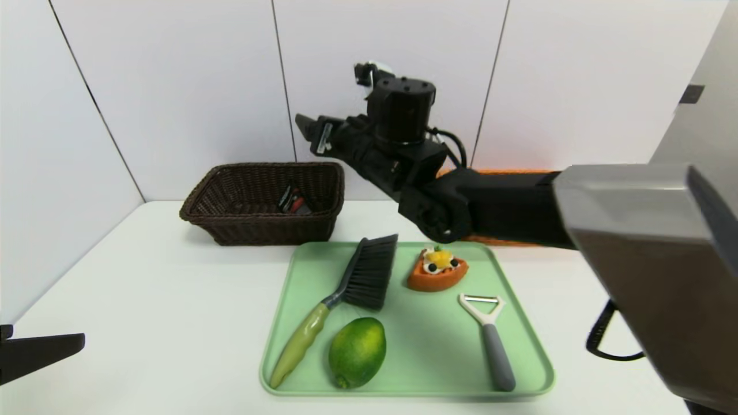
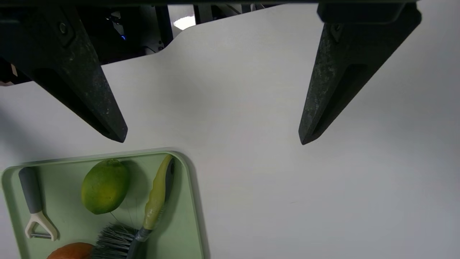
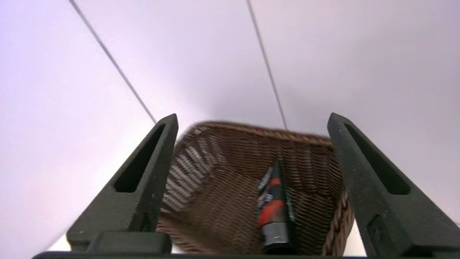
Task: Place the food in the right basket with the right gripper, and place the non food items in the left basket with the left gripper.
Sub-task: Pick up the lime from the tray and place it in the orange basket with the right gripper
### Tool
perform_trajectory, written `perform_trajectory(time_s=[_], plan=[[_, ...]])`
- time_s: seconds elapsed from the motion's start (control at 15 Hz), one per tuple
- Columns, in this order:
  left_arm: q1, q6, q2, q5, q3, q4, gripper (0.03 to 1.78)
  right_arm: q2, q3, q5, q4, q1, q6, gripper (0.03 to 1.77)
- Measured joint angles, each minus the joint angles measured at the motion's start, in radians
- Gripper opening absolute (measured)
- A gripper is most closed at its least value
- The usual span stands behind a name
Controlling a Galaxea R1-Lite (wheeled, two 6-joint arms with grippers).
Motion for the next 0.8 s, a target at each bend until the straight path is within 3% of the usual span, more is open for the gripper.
perform_trajectory(time_s=[0.2, 0.33, 0.47, 0.6, 0.8], plan=[[-0.004, -0.003, -0.025, -0.001, 0.008, 0.001, 1.69, -0.161, 0.006, -0.043, 0.301, 0.051, 0.023, 1.53], [-0.005, -0.005, -0.050, -0.005, 0.029, 0.001, 1.69, -0.240, 0.008, -0.116, 0.573, 0.090, 0.149, 1.58], [-0.005, -0.006, -0.075, -0.019, 0.047, 0.001, 1.69, -0.293, 0.008, -0.135, 0.833, 0.111, 0.322, 1.61], [-0.005, -0.007, -0.099, -0.021, 0.059, 0.001, 1.69, -0.334, 0.008, -0.104, 1.094, 0.119, 0.511, 1.63], [-0.005, -0.007, -0.145, -0.022, 0.075, 0.024, 1.69, -0.370, 0.009, 0.046, 1.390, 0.121, 0.724, 1.66]])
